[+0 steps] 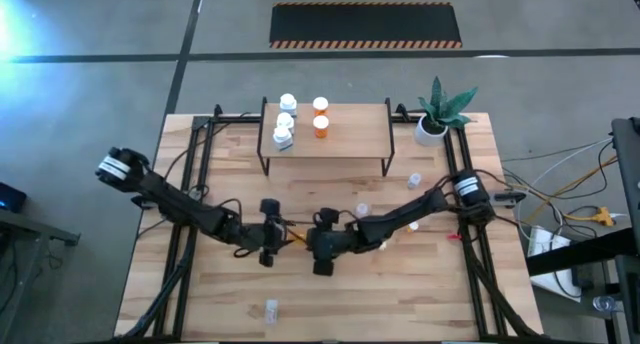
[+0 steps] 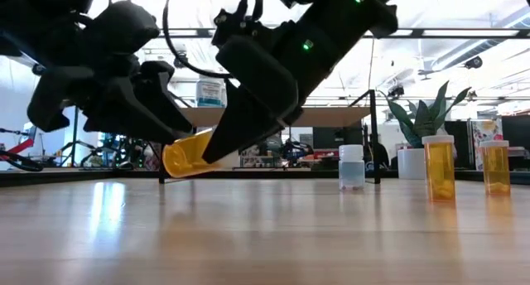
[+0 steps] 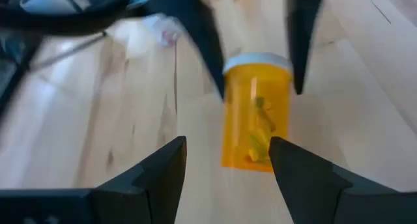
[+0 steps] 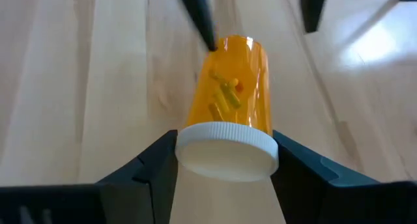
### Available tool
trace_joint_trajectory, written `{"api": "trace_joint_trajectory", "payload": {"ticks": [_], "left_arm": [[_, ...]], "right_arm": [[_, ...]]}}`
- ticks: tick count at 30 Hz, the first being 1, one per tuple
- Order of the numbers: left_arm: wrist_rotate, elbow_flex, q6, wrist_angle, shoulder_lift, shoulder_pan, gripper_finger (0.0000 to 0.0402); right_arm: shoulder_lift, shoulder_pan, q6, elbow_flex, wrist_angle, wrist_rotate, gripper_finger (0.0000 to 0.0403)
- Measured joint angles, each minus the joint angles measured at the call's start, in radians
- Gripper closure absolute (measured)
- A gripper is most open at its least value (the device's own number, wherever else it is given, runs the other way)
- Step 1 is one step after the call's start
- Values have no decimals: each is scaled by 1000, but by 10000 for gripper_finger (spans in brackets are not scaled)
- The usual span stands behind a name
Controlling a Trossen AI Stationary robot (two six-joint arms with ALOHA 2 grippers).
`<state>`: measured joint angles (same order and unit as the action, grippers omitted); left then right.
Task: Pick and place medicine bottles onto shelf by color
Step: Put the big orange pill bottle on the shelf aligned with the other big orange pill bottles
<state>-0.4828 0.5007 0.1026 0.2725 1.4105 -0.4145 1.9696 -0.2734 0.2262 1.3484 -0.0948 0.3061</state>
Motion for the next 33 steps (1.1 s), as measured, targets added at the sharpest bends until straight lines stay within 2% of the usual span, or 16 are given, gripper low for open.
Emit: {"api": "trace_joint_trajectory", "payload": {"ticks": [4,8,12,16,20,24,30,33], "left_arm": [[3,3,35,38,41,1,179],[-3,26,35,61,91,2,143],[-85,48,35,60,156,2,114],[-167,83,35,59,223,3,113],[-187,126,35,60,272,3,136],[-206,156,33,60,301,2,180],[-206,155,0,50,294,2,259],[-207,148,-47,38,277,1,270]], "right_arm": [[-15,24,-2,2,-8,-19,215],[-13,43,-1,4,-10,-27,214],[-12,51,-2,3,-2,-27,214],[-12,52,1,3,1,-27,213],[-12,52,10,3,3,-27,213],[-12,52,10,3,3,-26,207],[-12,52,-20,3,2,-41,172],[-11,56,-59,2,-2,-71,147]]}}
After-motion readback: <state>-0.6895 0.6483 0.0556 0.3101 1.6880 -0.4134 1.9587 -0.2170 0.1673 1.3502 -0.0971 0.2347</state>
